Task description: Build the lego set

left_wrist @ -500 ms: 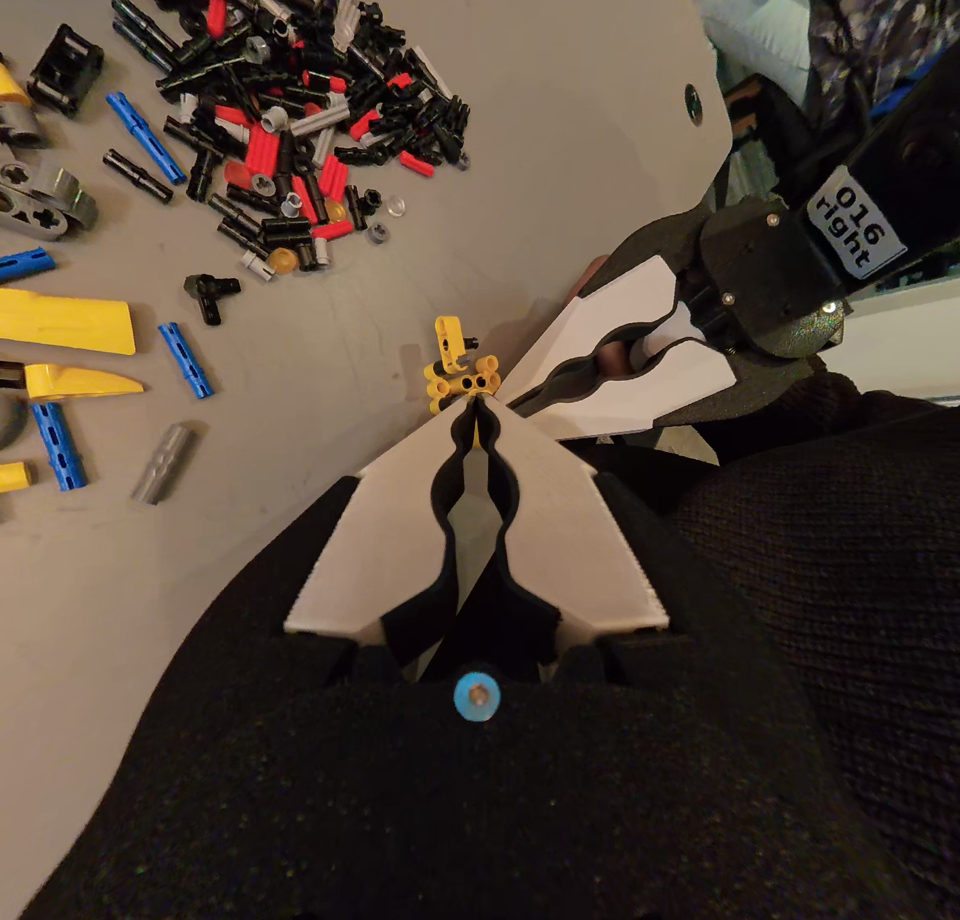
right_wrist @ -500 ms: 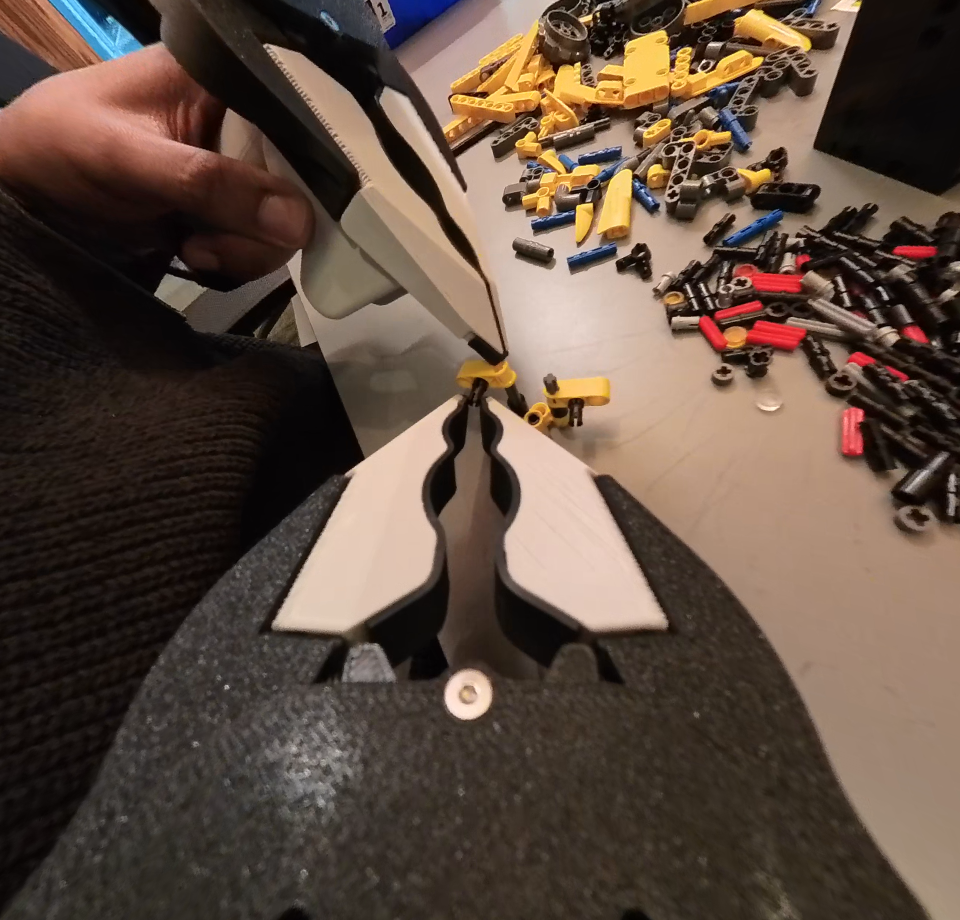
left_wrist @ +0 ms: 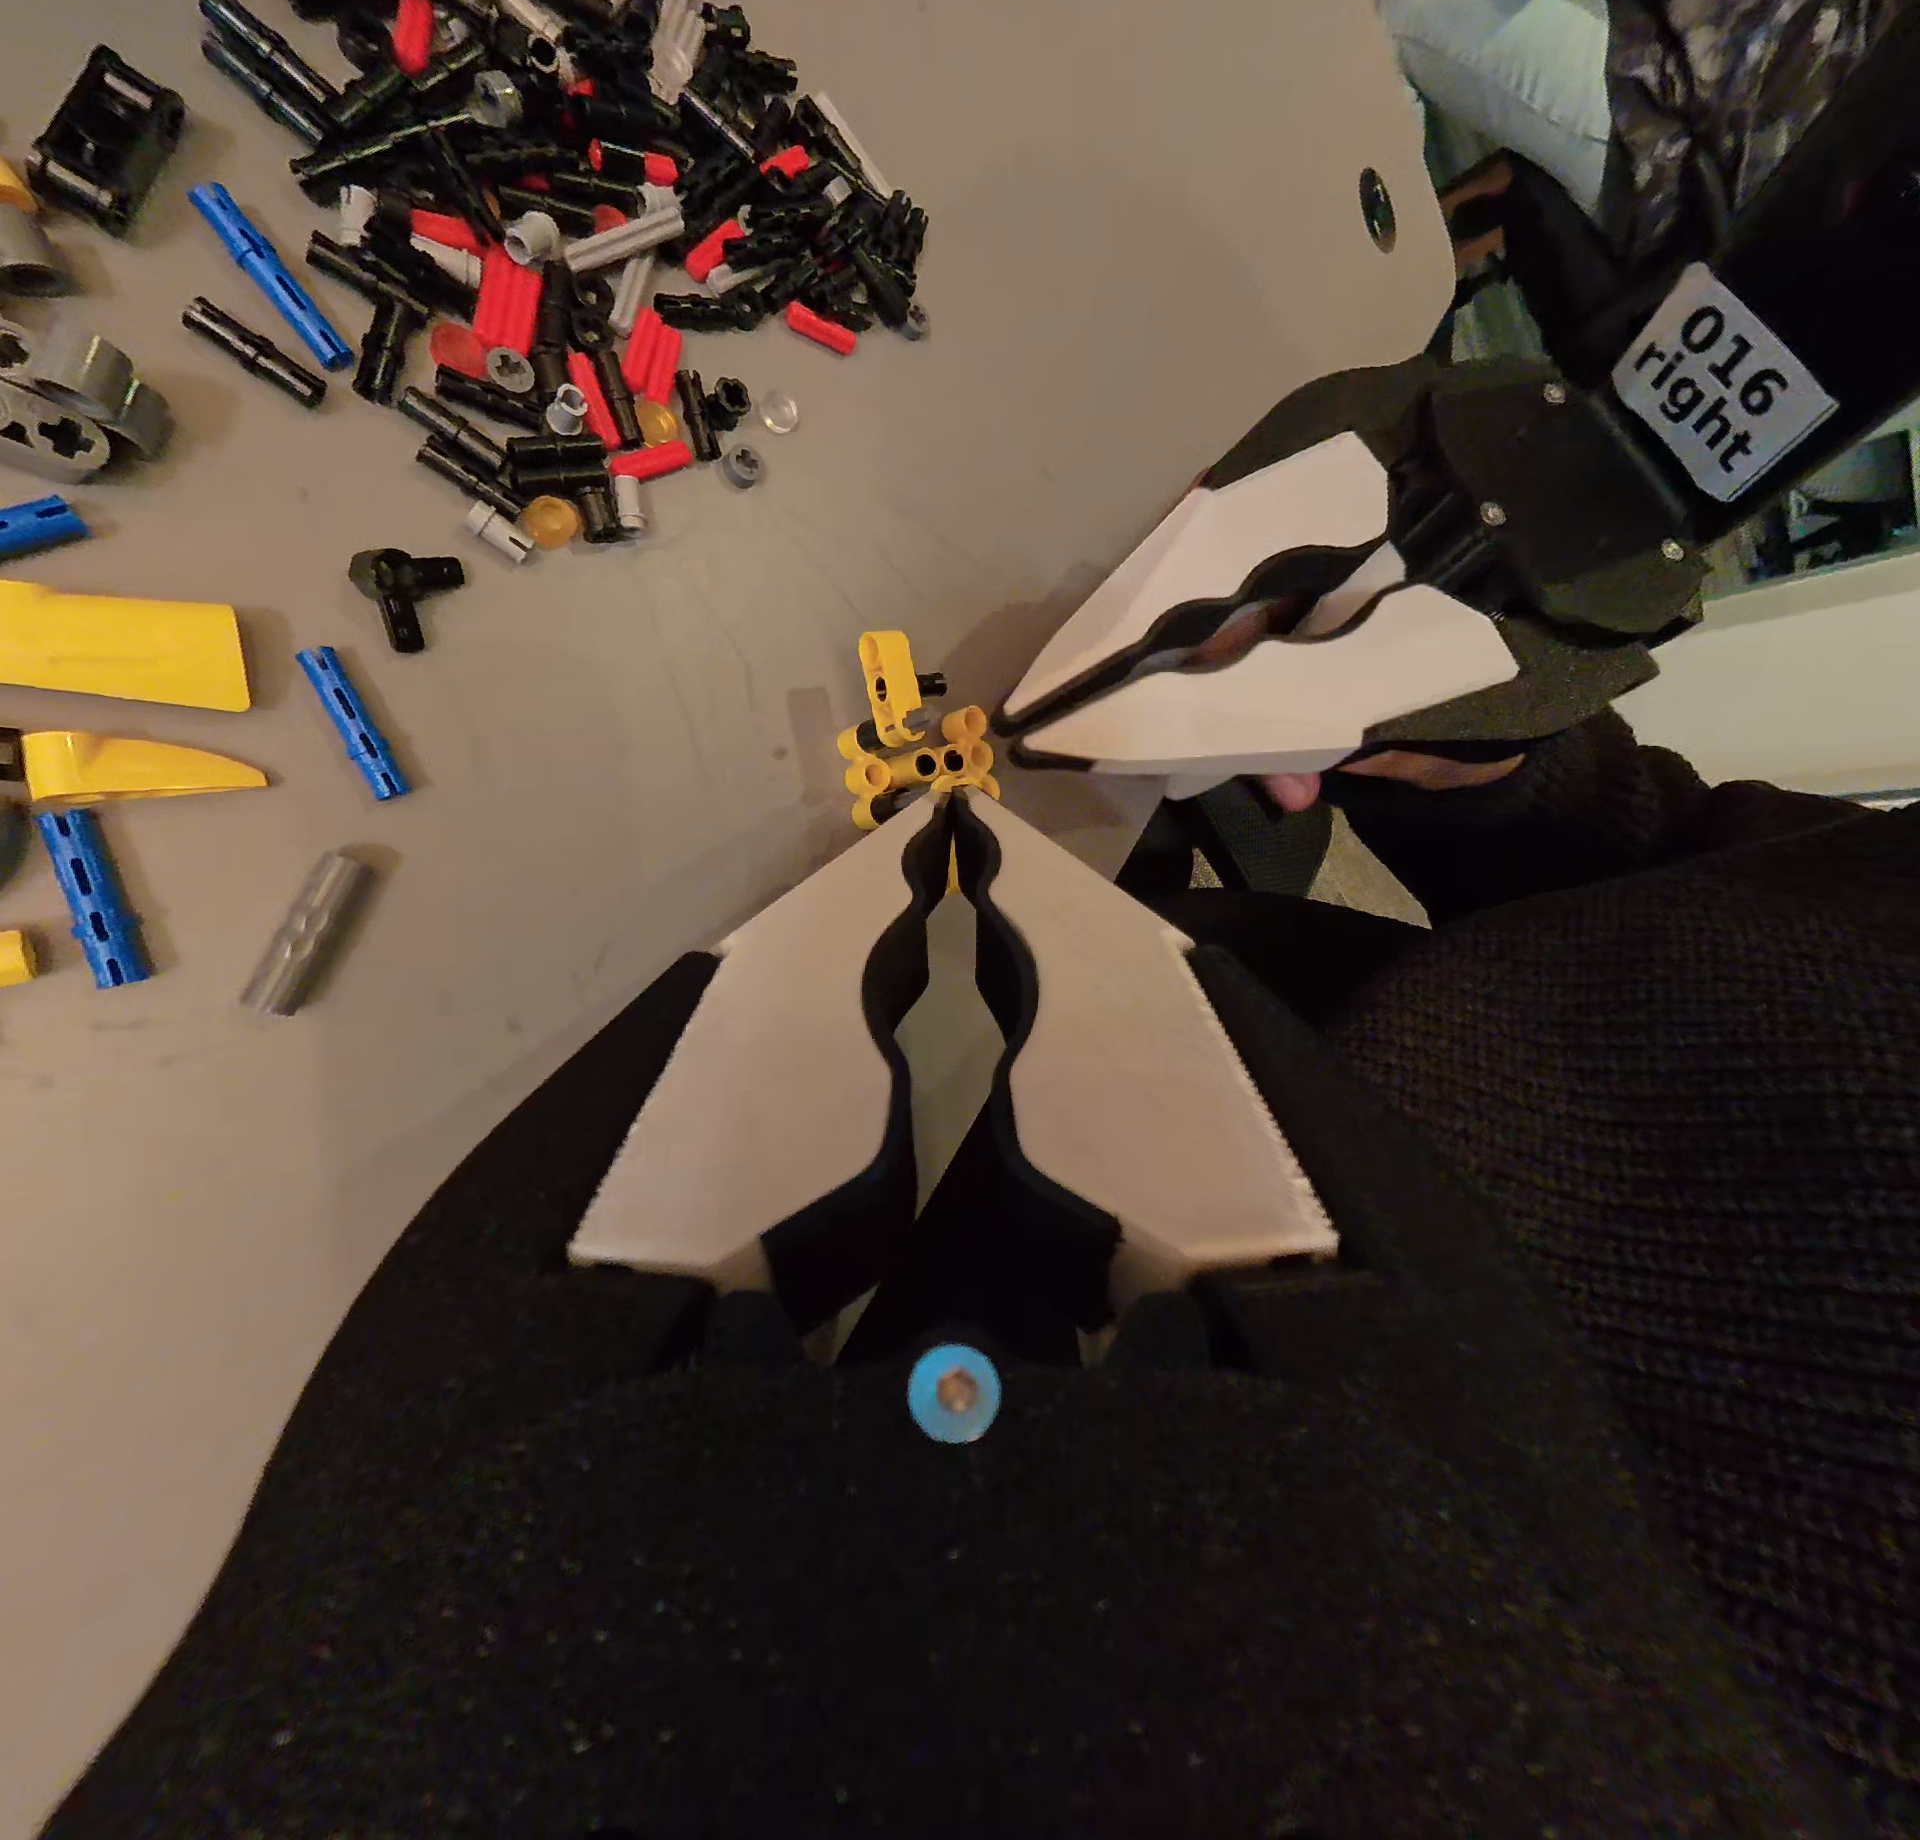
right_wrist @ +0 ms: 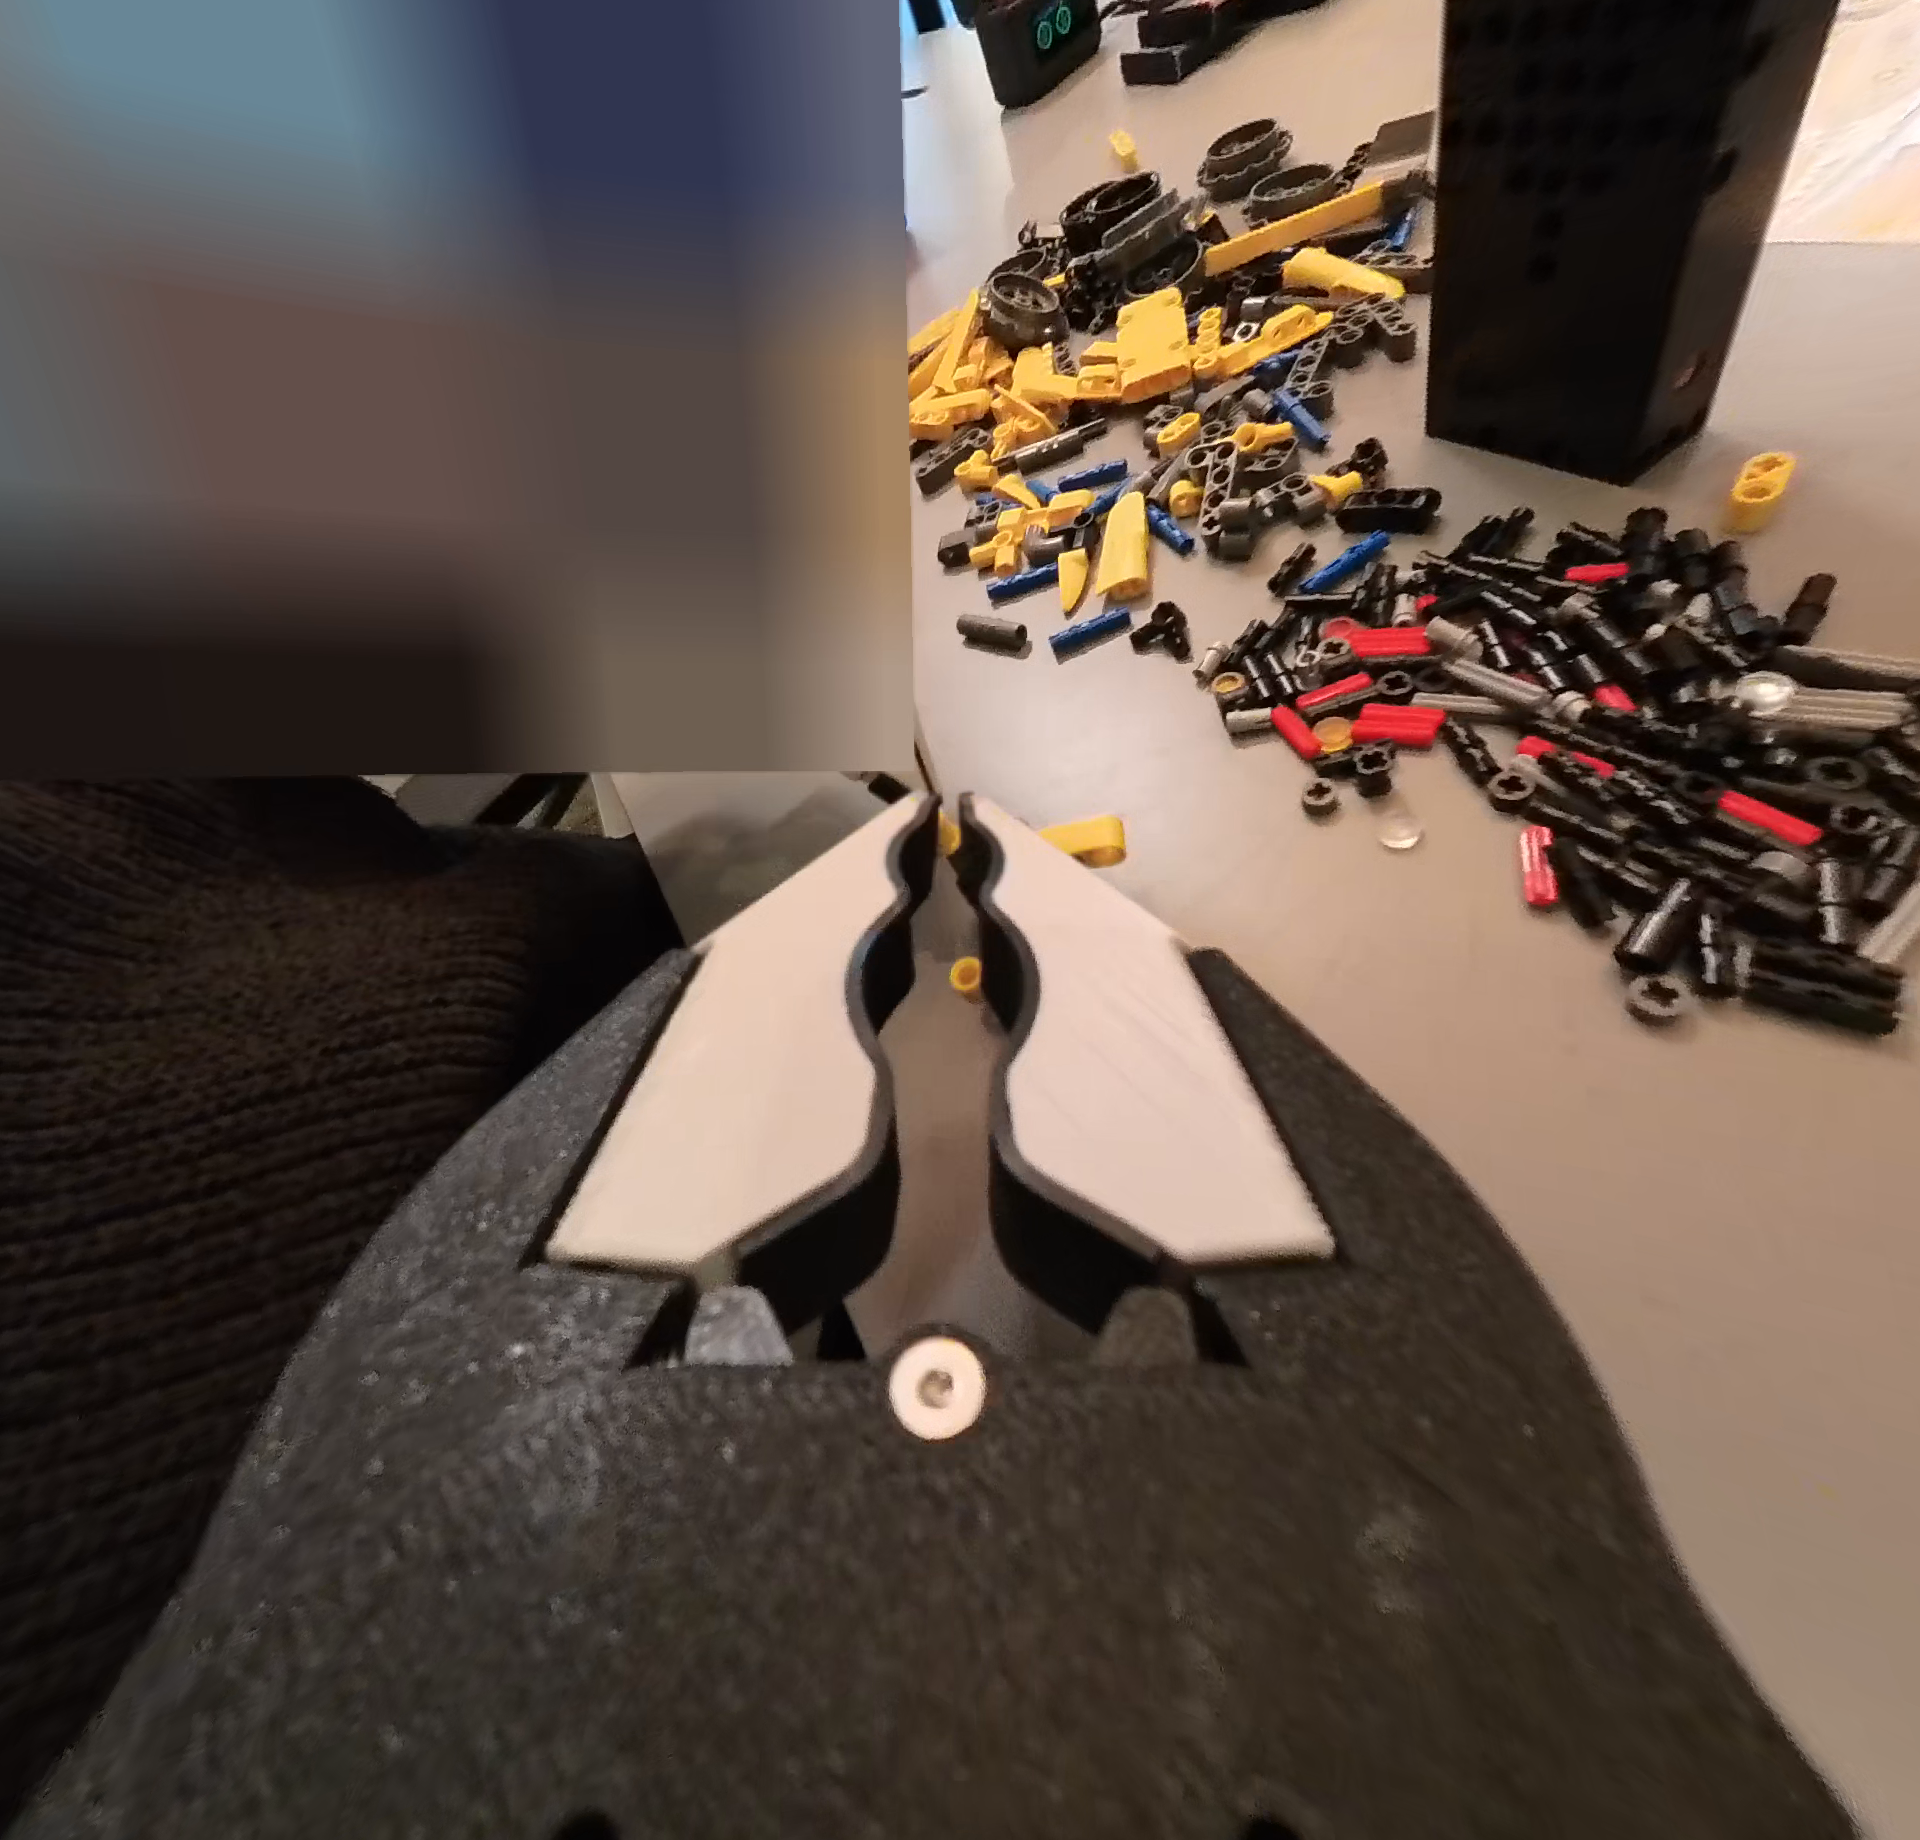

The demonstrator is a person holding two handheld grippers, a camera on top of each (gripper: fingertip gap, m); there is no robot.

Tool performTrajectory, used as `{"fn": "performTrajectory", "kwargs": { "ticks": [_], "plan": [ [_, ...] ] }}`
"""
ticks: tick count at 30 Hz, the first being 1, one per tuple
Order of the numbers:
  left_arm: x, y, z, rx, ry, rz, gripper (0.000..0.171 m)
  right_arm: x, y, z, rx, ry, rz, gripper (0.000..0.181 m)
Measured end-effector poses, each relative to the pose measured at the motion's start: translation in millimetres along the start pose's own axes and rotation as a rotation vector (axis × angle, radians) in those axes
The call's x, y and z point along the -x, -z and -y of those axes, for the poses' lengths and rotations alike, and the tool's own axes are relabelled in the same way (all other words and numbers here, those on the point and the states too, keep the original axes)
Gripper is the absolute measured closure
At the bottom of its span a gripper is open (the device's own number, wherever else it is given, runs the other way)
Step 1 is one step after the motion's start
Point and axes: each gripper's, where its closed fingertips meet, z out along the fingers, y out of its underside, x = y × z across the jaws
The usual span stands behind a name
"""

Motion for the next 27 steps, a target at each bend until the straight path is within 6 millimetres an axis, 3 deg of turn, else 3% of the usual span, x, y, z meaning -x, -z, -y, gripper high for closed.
{"fn": "performTrajectory", "kwargs": {
  "ticks": [18, 27],
  "plan": [
    [-0.3, -0.9, 1.2, -0.005, -0.008, -0.013, 0.171, 0.2, -6.7, -6.7, 0.121, -0.017, -0.008, 0.181],
    [1.0, -1.2, 4.2, -0.010, 0.021, -0.056, 0.171, -2.8, -7.8, -6.5, 0.206, -0.202, 0.014, 0.181]
  ]
}}
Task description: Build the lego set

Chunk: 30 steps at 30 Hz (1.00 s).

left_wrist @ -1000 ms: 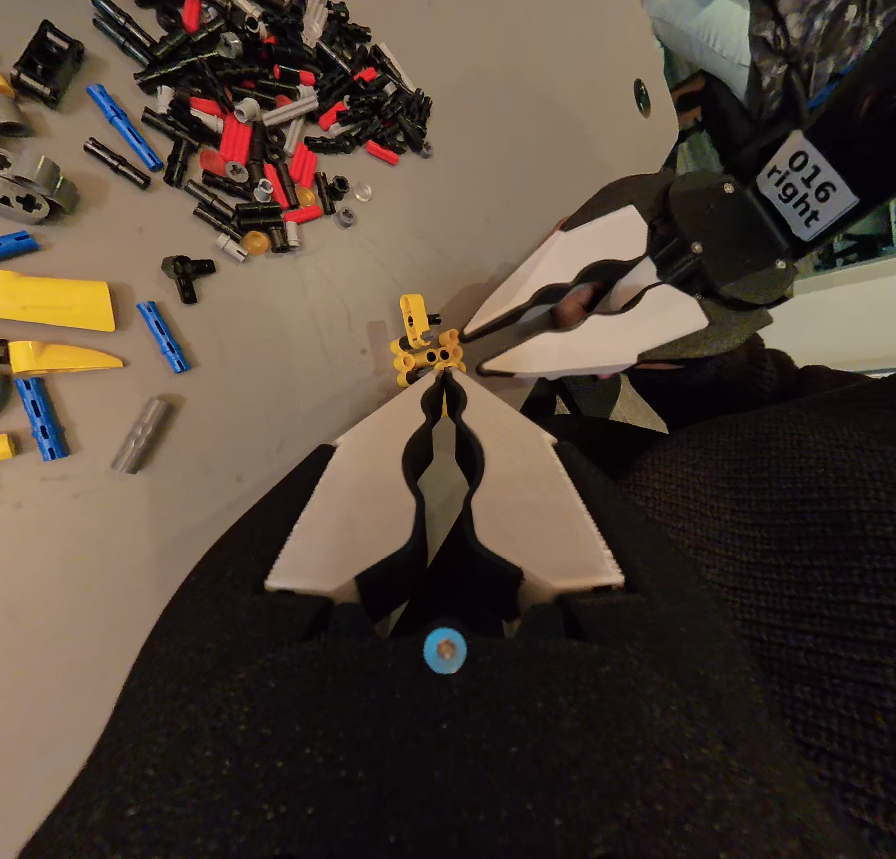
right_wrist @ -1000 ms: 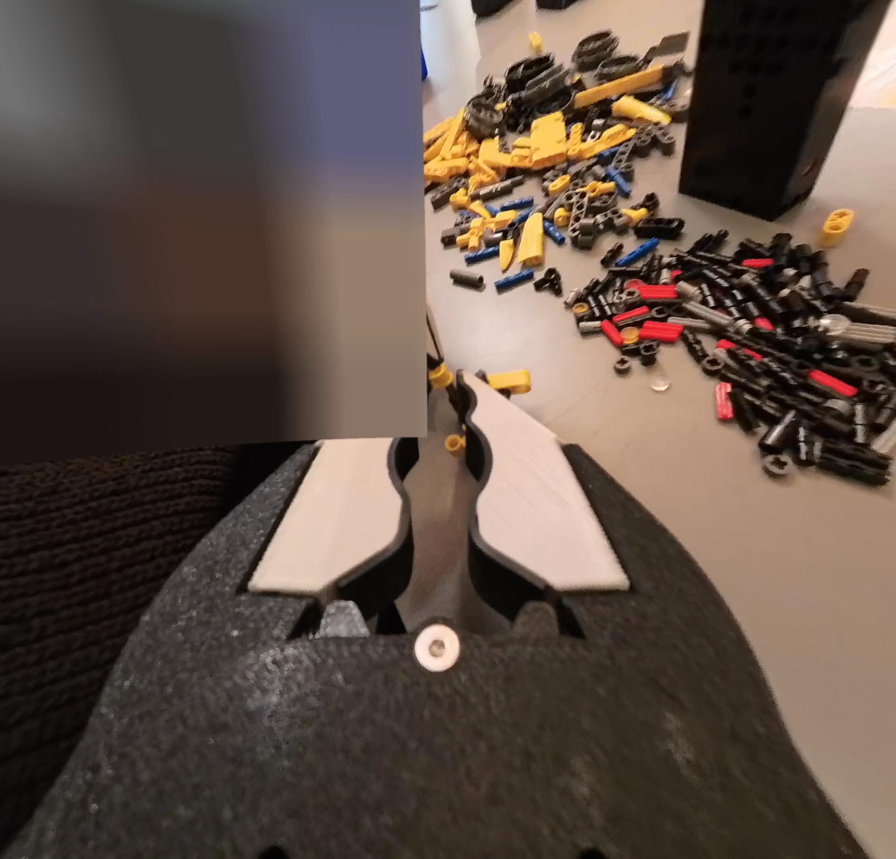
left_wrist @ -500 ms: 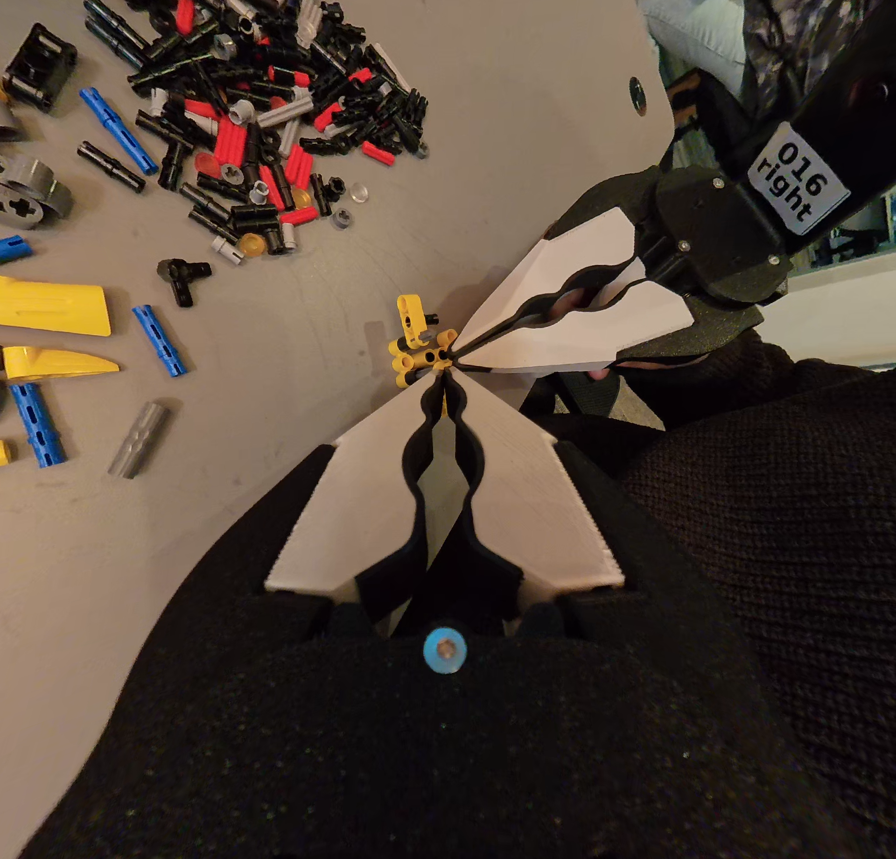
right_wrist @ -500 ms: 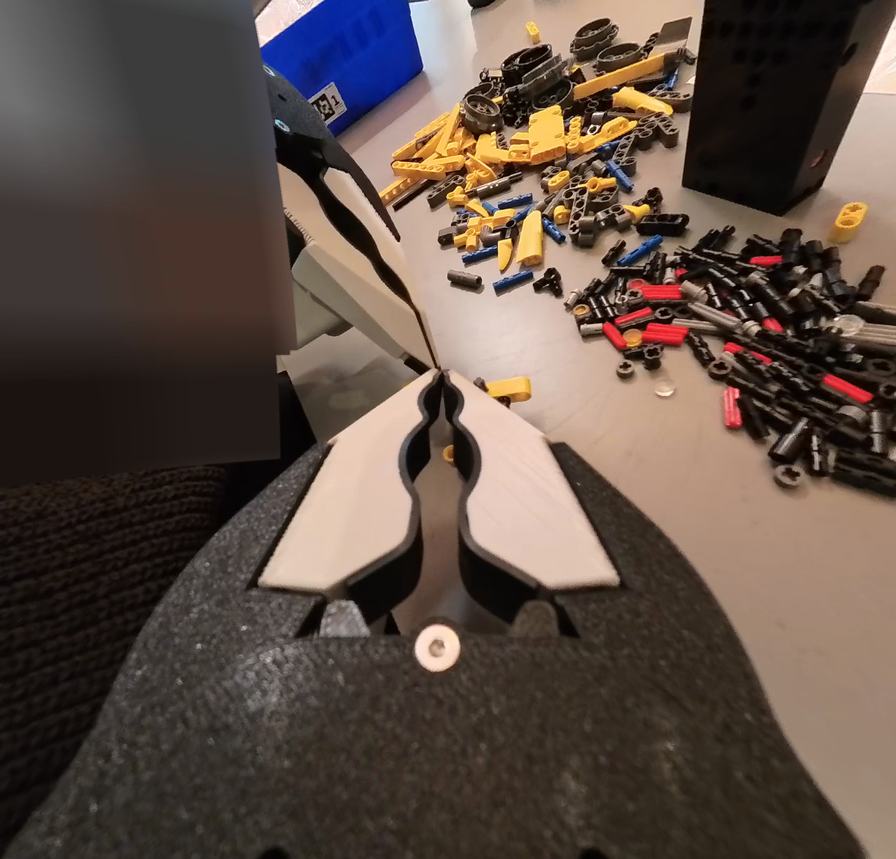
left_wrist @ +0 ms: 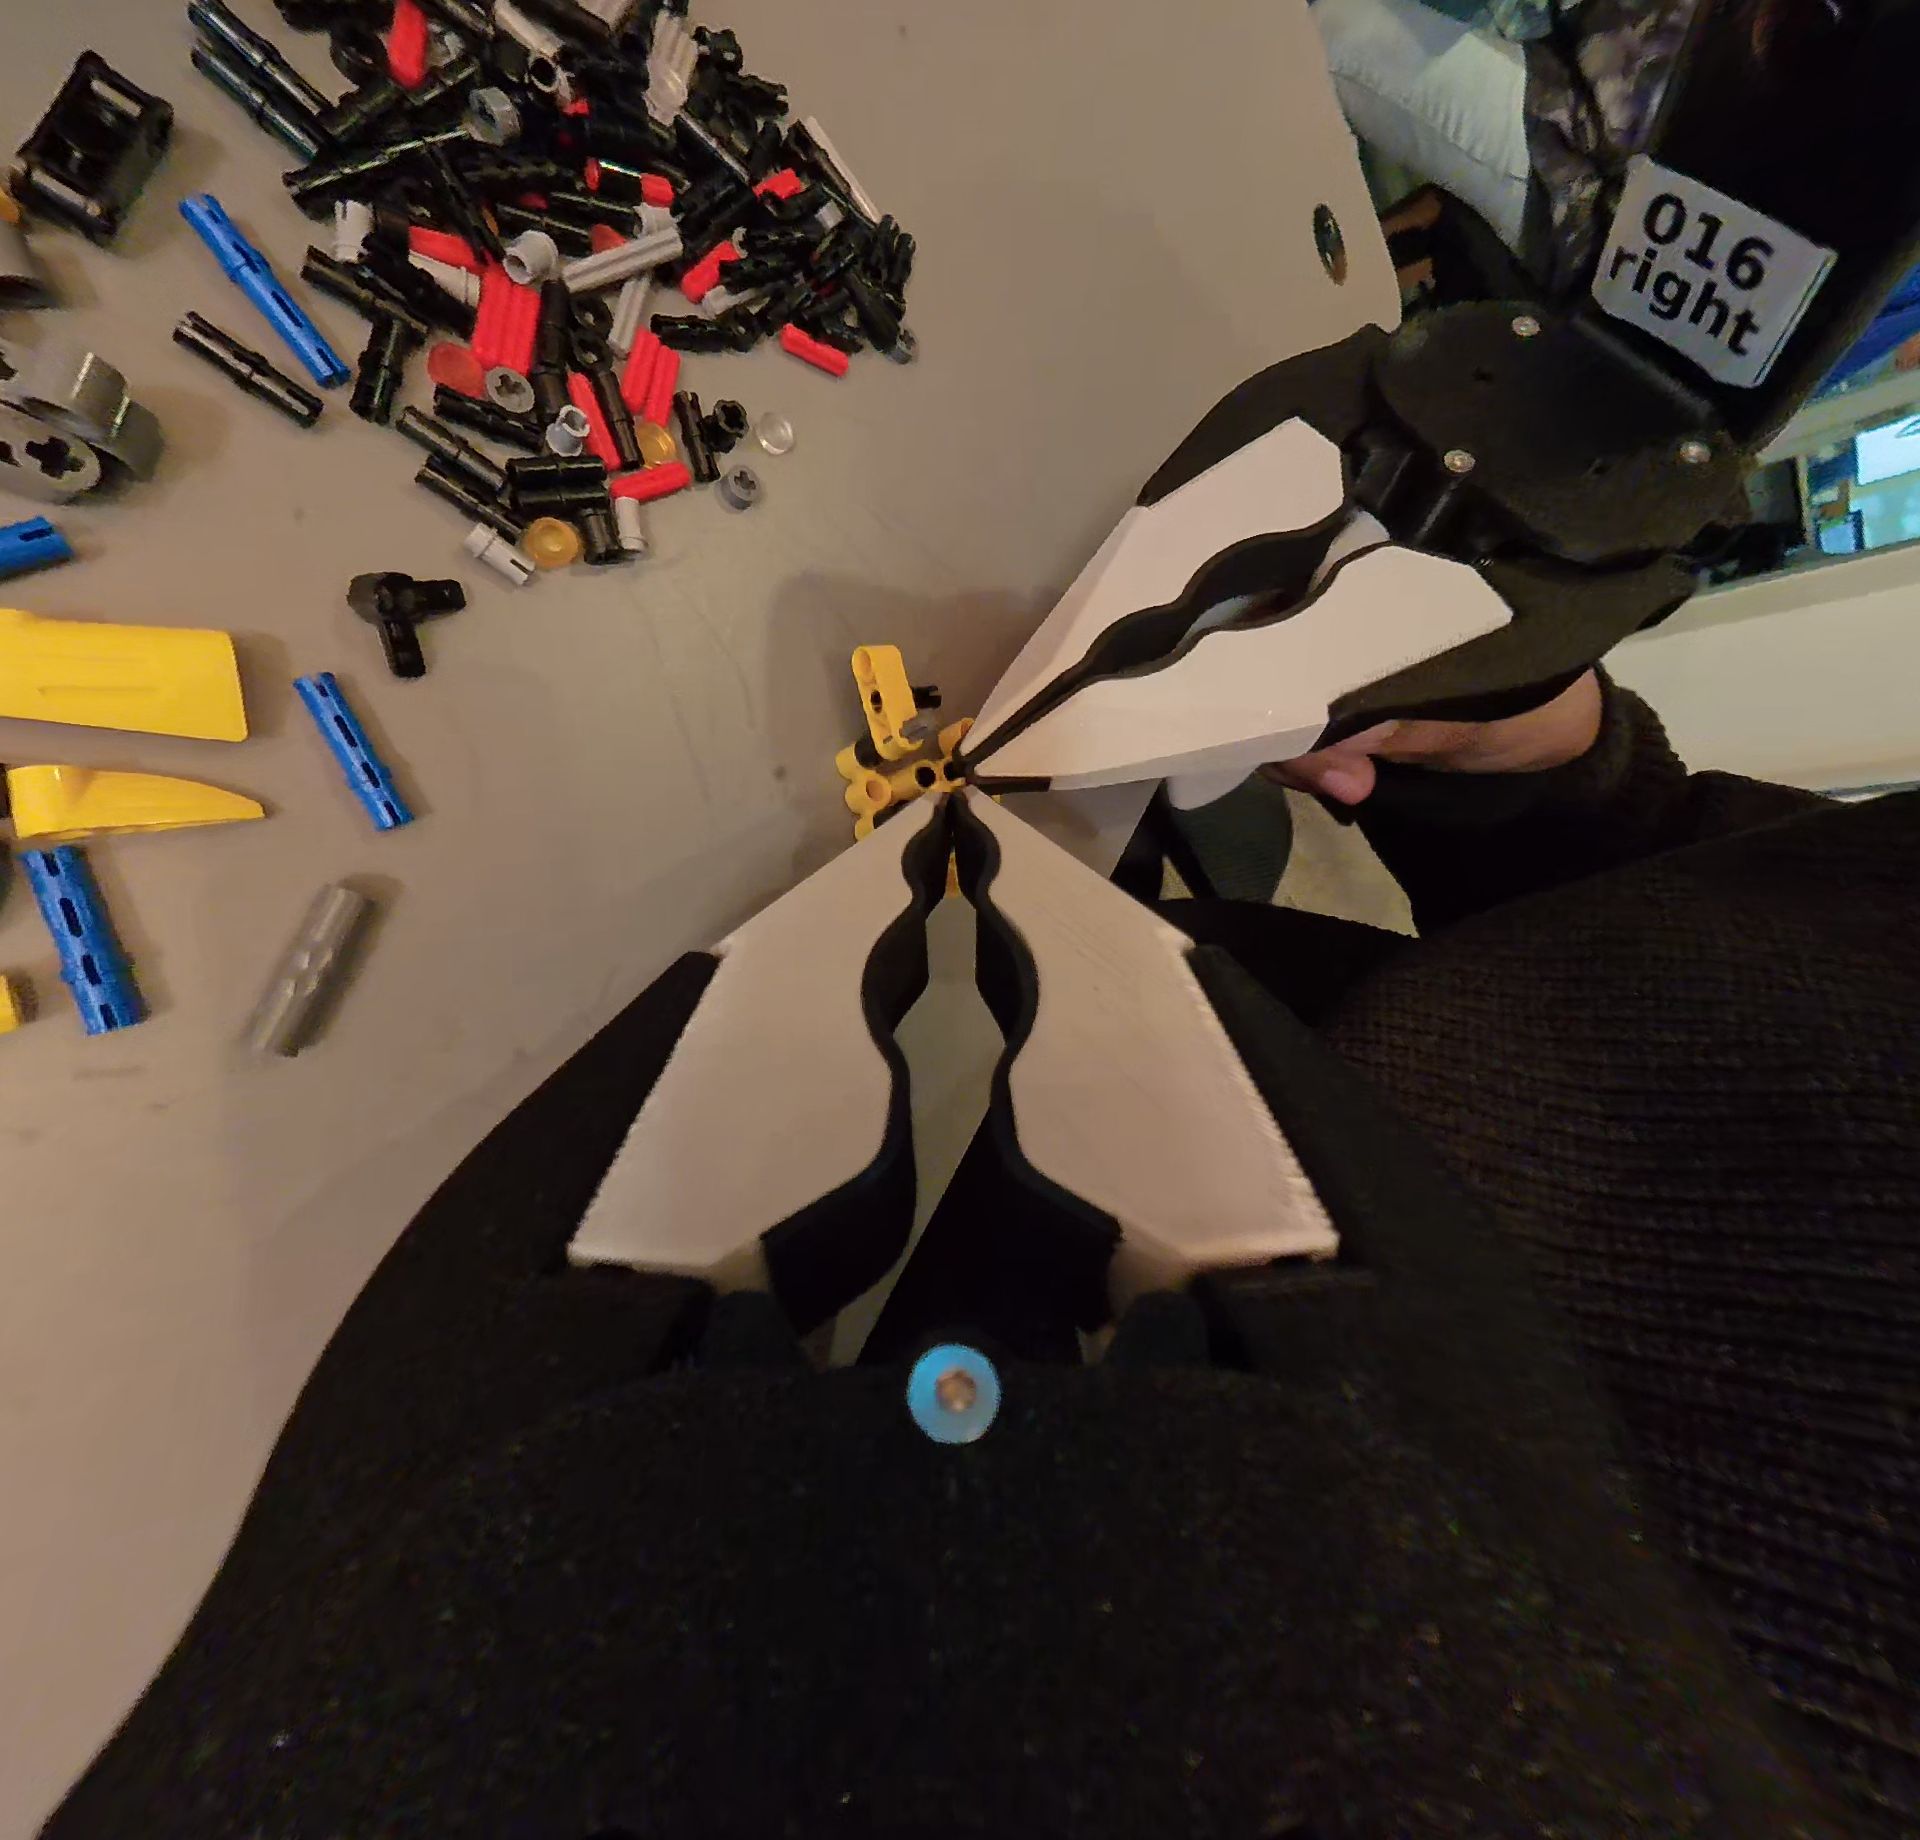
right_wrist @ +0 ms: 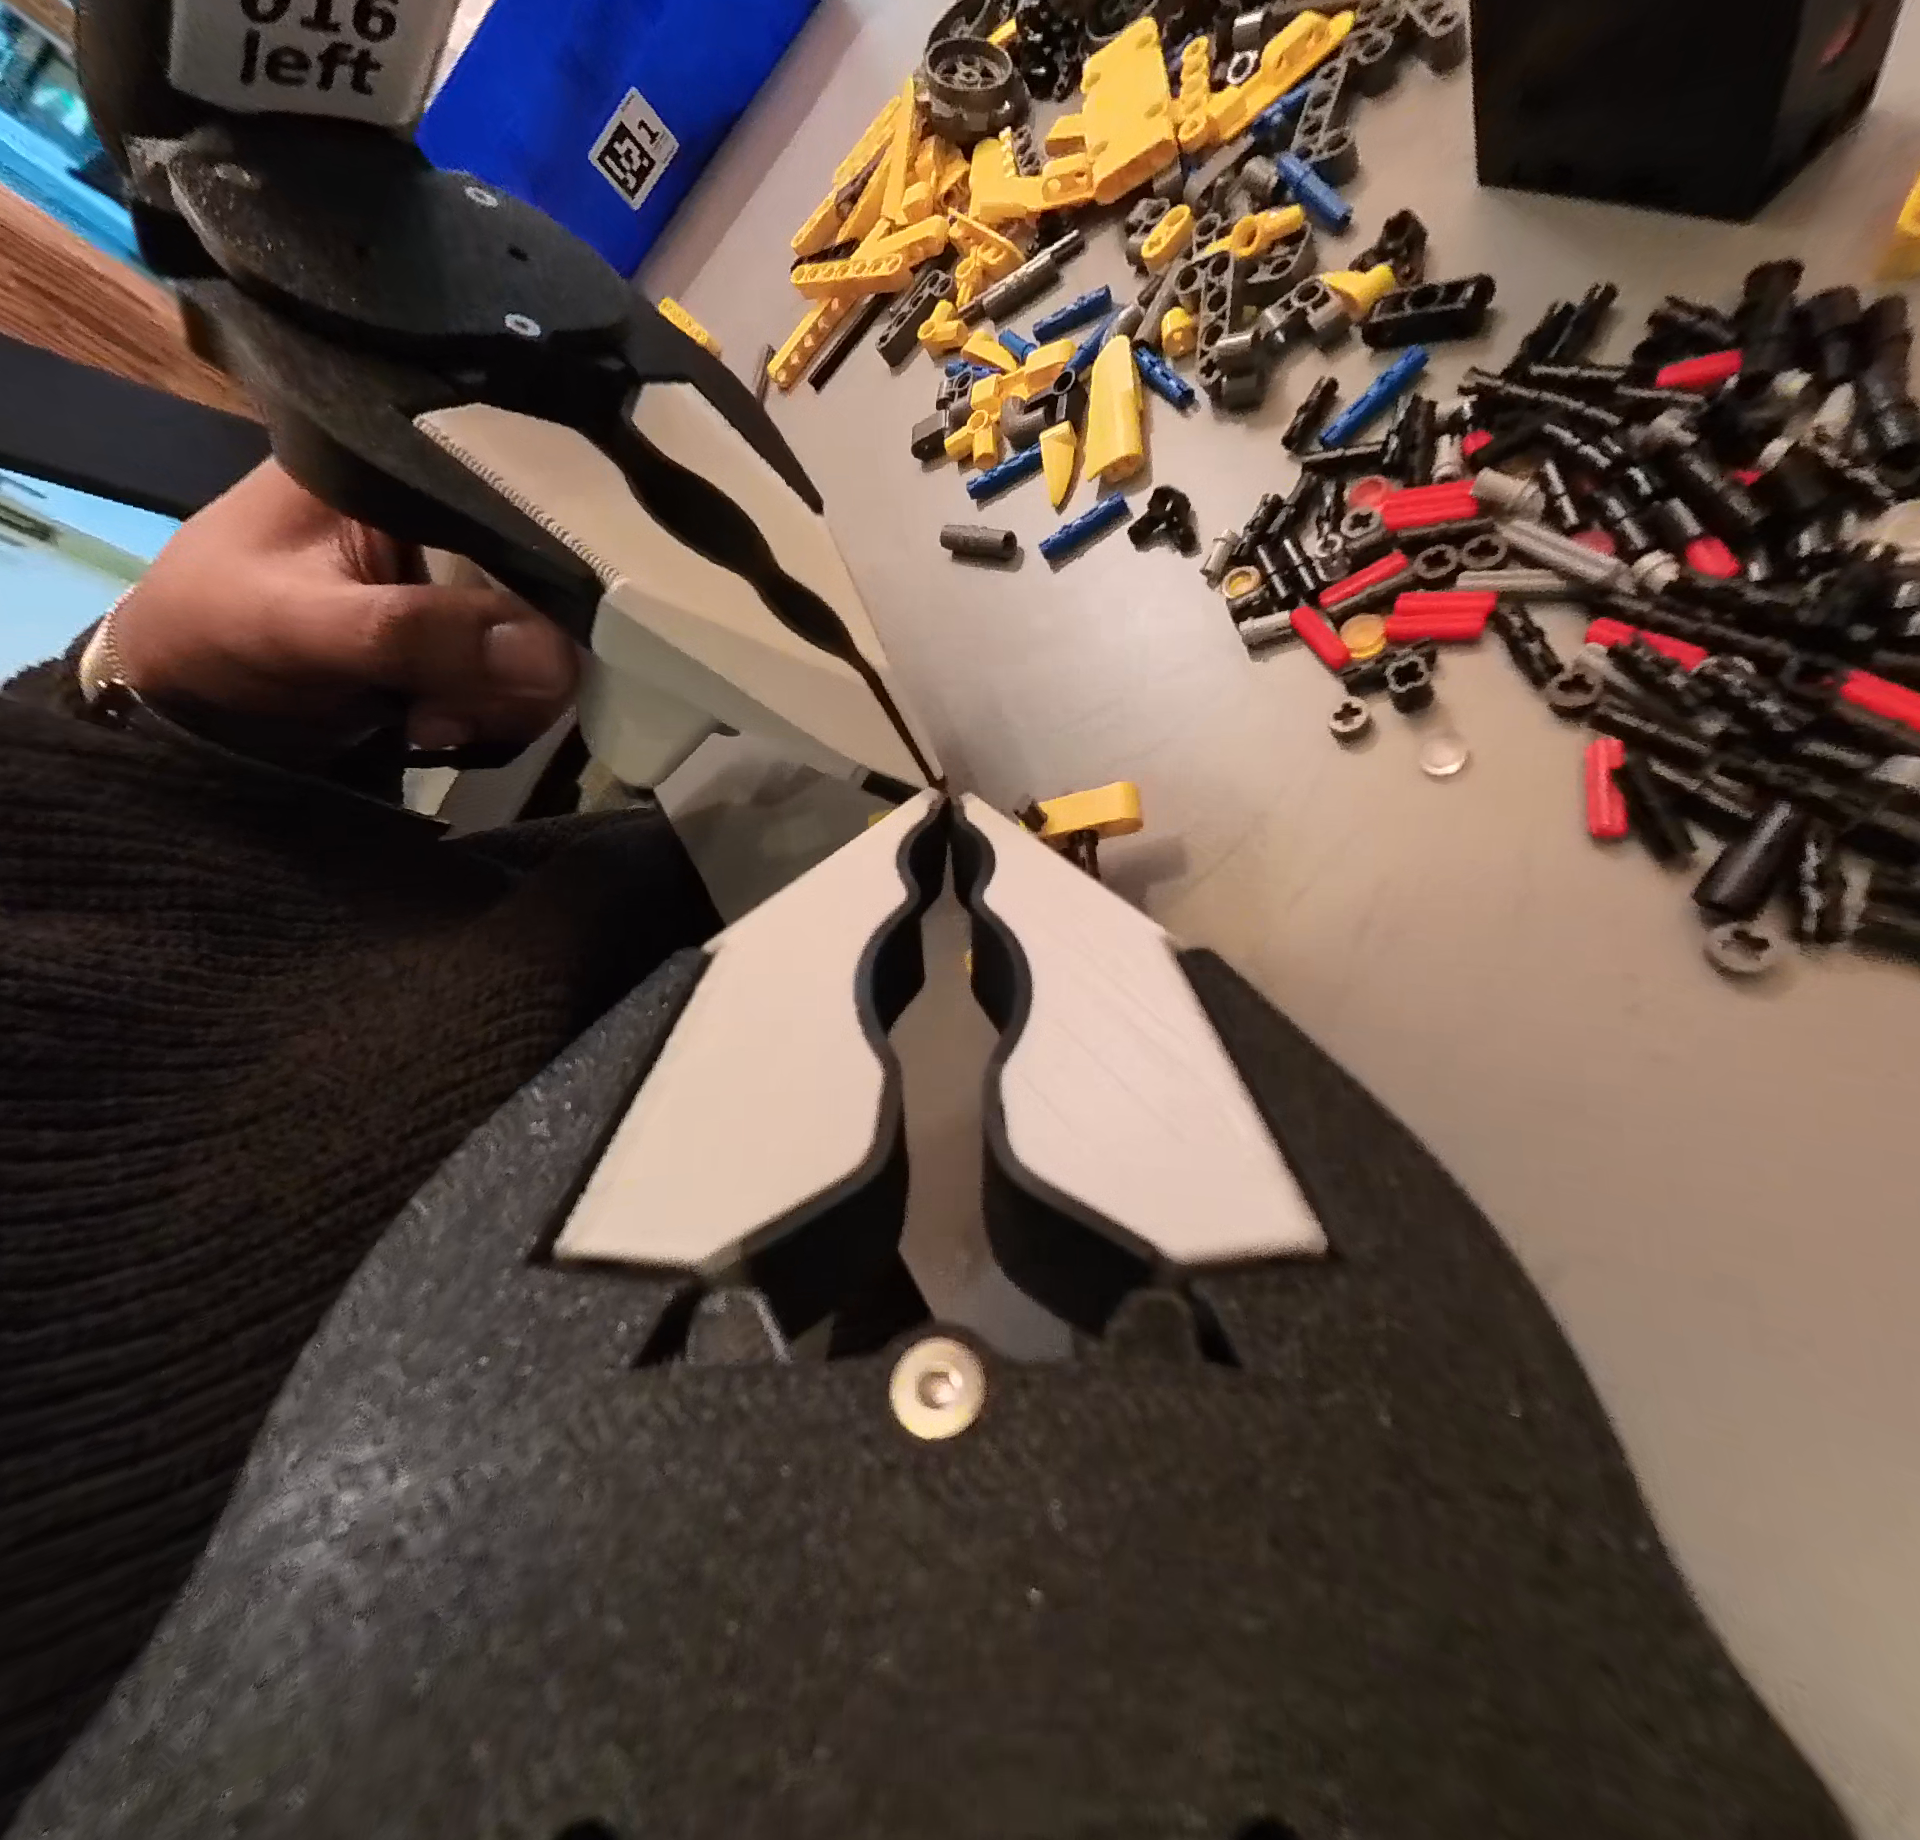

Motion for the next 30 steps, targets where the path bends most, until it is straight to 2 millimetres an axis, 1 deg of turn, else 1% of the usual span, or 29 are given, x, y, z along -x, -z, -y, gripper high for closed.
{"fn": "performTrajectory", "kwargs": {
  "ticks": [6, 19, 30],
  "plan": [
    [-1.8, -1.7, 2.3, 0.002, 0.002, -0.024, 0.171, -3.4, 0.5, -0.2, 0.019, -0.051, -0.004, 0.181],
    [0.9, 0.5, -0.9, -0.014, 0.008, -0.052, 0.171, 2.7, 0.2, -2.0, 0.006, 0.050, -0.024, 0.181],
    [0.3, -0.7, -0.4, -0.069, -0.065, 0.002, 0.171, 0.9, 1.2, -1.4, -0.002, 0.116, -0.078, 0.181]
  ]
}}
